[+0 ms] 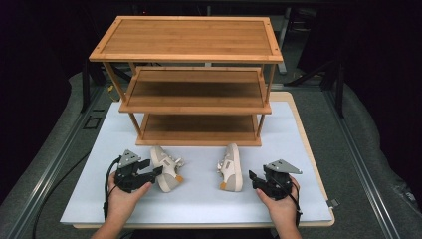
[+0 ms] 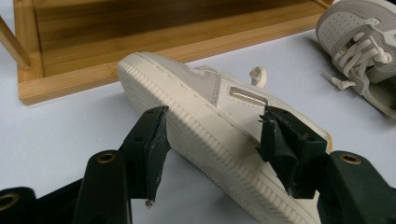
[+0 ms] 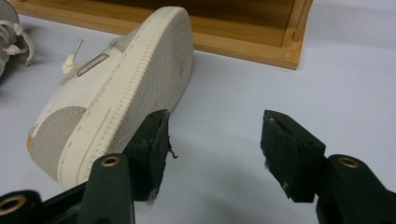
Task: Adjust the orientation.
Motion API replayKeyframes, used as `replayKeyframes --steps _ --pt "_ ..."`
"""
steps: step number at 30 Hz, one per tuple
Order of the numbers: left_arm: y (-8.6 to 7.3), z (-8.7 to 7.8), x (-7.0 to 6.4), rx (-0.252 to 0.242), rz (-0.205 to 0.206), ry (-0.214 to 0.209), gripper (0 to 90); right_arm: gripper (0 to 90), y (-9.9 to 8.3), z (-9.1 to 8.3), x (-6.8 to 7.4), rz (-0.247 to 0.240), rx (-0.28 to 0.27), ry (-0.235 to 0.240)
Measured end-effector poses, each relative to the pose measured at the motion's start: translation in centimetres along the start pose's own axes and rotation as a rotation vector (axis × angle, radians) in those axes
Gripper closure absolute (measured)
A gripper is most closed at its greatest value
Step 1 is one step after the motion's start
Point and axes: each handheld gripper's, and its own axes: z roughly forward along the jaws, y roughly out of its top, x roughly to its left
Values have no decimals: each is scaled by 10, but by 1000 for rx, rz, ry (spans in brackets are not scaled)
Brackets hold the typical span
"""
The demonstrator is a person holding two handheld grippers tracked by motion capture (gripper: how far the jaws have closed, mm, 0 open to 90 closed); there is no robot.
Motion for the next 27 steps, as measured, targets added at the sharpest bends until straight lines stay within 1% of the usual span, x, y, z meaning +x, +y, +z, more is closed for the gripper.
replayKeyframes --steps 5,7,10,12,15,17,18,19,20,21,22,23,24,25,27 --pt "-5 -8 7 -1 -19 -2 417 416 0 -1 -2 8 -2 -3" --pt "-8 -11 10 -8 -38 -5 426 416 0 -1 -3 15 -4 -2" --pt "-13 -16 13 -7 -55 3 448 415 0 -2 -4 20 -7 -2" --pt "-15 -18 14 -7 -60 8 456 414 0 -2 -5 21 -8 -3" --pt "-20 -22 18 5 -69 24 468 411 1 -2 -5 25 -18 -12" --pt "-24 -25 21 15 -82 36 476 410 1 -2 -6 27 -14 -6" --pt "-27 -26 22 26 -82 44 479 410 1 -1 -6 27 -11 -3" --pt "-33 -28 28 52 -75 60 480 410 1 -1 -6 25 -12 -5" --pt "-33 -28 28 52 -75 60 478 409 1 -1 -5 25 -8 3" --pt "-39 -29 34 67 -103 68 483 408 1 0 -5 23 -9 4" --pt "-39 -29 34 67 -103 68 491 408 1 0 -5 23 -9 4" --pt "-44 -29 40 100 -115 76 490 408 2 0 -5 27 -8 -1" --pt "-44 -29 40 100 -115 76 490 408 2 0 -5 27 -8 -1" --pt "-48 -30 43 107 -134 65 490 407 2 0 -4 28 -9 -1" --pt "-48 -30 44 105 -141 63 489 407 2 0 -4 27 -10 -1"
